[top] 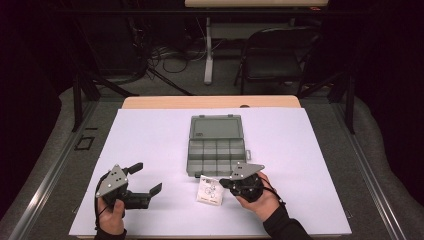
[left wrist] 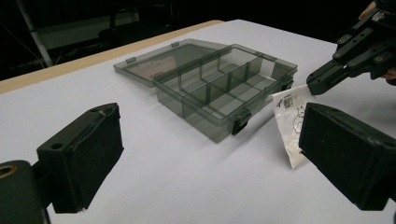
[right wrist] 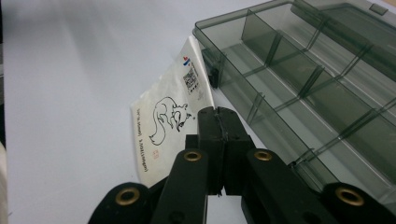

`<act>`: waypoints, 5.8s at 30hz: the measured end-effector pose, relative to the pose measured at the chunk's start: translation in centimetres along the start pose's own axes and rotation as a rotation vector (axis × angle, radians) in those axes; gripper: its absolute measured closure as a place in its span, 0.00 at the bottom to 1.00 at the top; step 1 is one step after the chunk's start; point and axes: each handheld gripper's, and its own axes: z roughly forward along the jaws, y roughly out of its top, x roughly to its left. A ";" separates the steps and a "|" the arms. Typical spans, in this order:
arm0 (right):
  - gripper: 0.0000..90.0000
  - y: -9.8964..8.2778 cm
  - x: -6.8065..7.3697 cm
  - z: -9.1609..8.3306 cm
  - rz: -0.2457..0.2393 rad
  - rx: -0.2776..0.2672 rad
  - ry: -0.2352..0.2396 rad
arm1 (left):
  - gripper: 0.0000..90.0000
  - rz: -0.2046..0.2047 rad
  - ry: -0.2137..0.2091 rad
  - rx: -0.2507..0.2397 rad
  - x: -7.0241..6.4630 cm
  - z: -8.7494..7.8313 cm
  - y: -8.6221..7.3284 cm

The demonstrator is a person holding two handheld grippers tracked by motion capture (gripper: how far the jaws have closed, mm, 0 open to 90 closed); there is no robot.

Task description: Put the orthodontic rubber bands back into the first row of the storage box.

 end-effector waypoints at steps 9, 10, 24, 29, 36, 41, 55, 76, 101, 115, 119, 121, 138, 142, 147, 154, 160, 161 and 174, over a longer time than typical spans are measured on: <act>1.00 0.6 0.3 -1.3 -0.019 -0.042 -0.007 | 0.07 -0.001 0.001 0.000 0.0 0.0 0.0; 1.00 0.6 0.3 -1.5 -0.023 -0.047 -0.012 | 0.07 -0.001 0.001 -0.001 0.0 0.0 0.0; 1.00 1.1 -0.3 -4.4 -0.016 -0.124 -0.062 | 0.07 0.000 0.003 -0.001 0.1 -0.1 0.0; 1.00 1.2 -0.5 -5.1 -0.015 -0.140 -0.074 | 0.07 0.002 0.003 -0.002 0.1 -0.1 0.0; 1.00 1.3 -1.0 -6.0 -0.006 -0.162 -0.096 | 0.07 0.002 0.004 -0.003 0.1 -0.1 0.0; 1.00 1.4 -1.1 -6.4 -0.008 -0.172 -0.103 | 0.07 0.002 0.004 -0.003 0.1 -0.1 0.0; 1.00 2.6 -1.8 -6.9 -0.013 -0.174 -0.127 | 0.07 -0.002 0.009 -0.005 0.1 -0.1 0.0; 1.00 6.3 -6.7 -5.0 -0.010 -0.120 -0.171 | 0.07 -0.008 0.010 -0.009 0.2 -0.2 0.0; 1.00 7.6 -10.2 -2.7 0.047 -0.083 -0.180 | 0.07 -0.009 0.007 -0.001 0.3 0.0 -0.1; 1.00 7.7 -11.2 -1.4 0.028 -0.036 -0.192 | 0.07 -0.009 0.005 -0.001 0.4 0.0 -0.1; 1.00 7.4 -11.4 -0.9 0.021 -0.017 -0.187 | 0.07 -0.010 0.005 -0.001 0.4 0.0 -0.1; 1.00 7.3 -11.4 -0.7 0.016 -0.010 -0.184 | 0.07 -0.009 0.006 -0.002 0.4 0.0 -0.1; 1.00 6.0 -11.7 0.7 0.017 0.039 -0.172 | 0.07 -0.008 0.008 -0.002 0.4 0.0 -0.1; 1.00 5.7 -11.6 0.9 0.027 0.043 -0.163 | 0.07 -0.008 0.008 -0.001 0.4 0.0 -0.1; 1.00 5.3 -11.5 1.3 0.026 0.055 -0.155 | 0.07 -0.010 0.008 -0.002 0.4 0.0 -0.1; 1.00 5.0 -11.4 1.5 0.030 0.067 -0.151 | 0.07 -0.011 0.008 -0.002 0.4 0.0 -0.1; 1.00 4.9 -11.4 1.7 0.032 0.076 -0.154 | 0.07 -0.011 0.009 -0.002 0.3 0.0 -0.1; 1.00 4.9 -11.4 1.7 0.032 0.076 -0.153 | 0.07 -0.011 0.008 -0.004 0.4 0.0 -0.1; 0.99 4.9 -11.5 2.1 0.031 0.083 -0.165 | 0.07 -0.011 0.009 -0.006 0.4 0.0 -0.1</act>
